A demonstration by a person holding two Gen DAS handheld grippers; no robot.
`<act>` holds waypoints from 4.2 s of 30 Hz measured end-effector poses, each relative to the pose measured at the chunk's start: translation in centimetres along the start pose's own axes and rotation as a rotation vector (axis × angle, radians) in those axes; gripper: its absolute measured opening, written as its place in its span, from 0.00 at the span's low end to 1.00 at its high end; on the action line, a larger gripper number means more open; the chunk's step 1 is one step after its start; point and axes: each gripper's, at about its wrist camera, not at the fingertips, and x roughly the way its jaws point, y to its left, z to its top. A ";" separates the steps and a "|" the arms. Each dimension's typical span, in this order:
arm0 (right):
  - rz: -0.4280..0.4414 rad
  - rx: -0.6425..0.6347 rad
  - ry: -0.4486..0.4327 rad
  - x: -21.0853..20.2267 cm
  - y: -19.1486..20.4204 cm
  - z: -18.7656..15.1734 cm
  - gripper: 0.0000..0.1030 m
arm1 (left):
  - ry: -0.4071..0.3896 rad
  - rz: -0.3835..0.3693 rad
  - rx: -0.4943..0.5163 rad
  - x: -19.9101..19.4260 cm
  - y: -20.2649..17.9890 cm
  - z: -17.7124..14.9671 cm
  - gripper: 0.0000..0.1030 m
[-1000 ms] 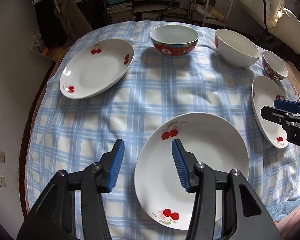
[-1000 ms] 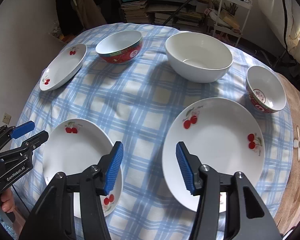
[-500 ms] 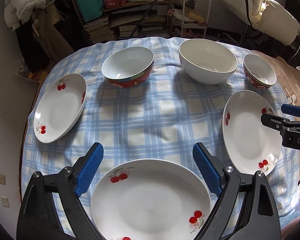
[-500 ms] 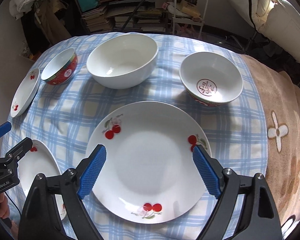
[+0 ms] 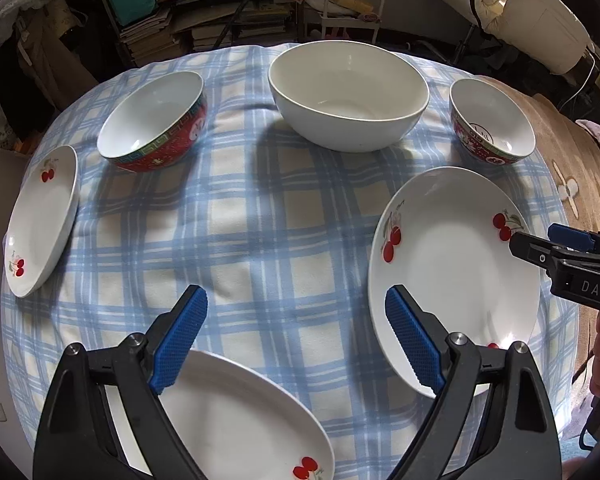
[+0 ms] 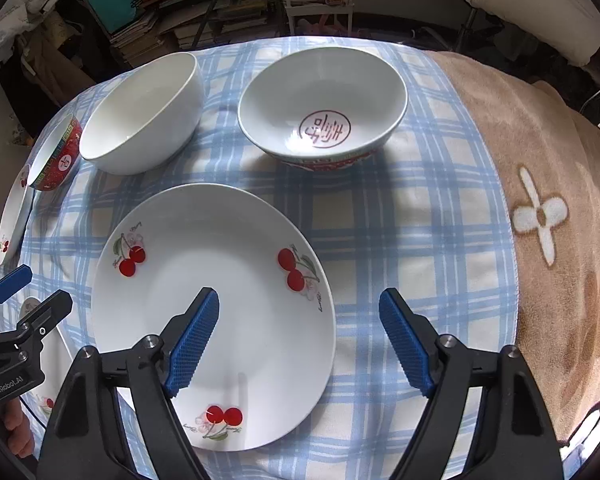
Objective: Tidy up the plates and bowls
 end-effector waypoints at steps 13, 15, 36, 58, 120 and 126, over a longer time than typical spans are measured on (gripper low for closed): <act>0.080 0.077 0.119 2.9 -1.9 -0.9 0.21 | 0.072 -0.119 -0.021 3.6 -2.3 0.4 0.31; 0.095 0.081 0.115 2.8 -2.1 -1.1 0.20 | 0.078 -0.147 -0.011 3.9 -2.8 0.6 0.19; 0.200 0.100 0.051 0.5 -2.1 -1.3 0.16 | 0.041 -0.133 -0.092 0.6 -0.1 0.7 0.14; 0.307 -0.075 -0.002 -2.9 11.3 -4.2 0.16 | 0.008 -0.059 -0.258 -6.0 12.6 -5.4 0.14; 0.143 -0.357 0.035 -0.5 21.3 -9.9 0.16 | 0.096 0.001 -0.350 -3.1 18.0 -14.0 0.21; 0.094 -0.376 0.024 -0.6 21.6 -9.9 0.16 | 0.109 0.000 -0.334 -2.4 17.4 -14.0 0.20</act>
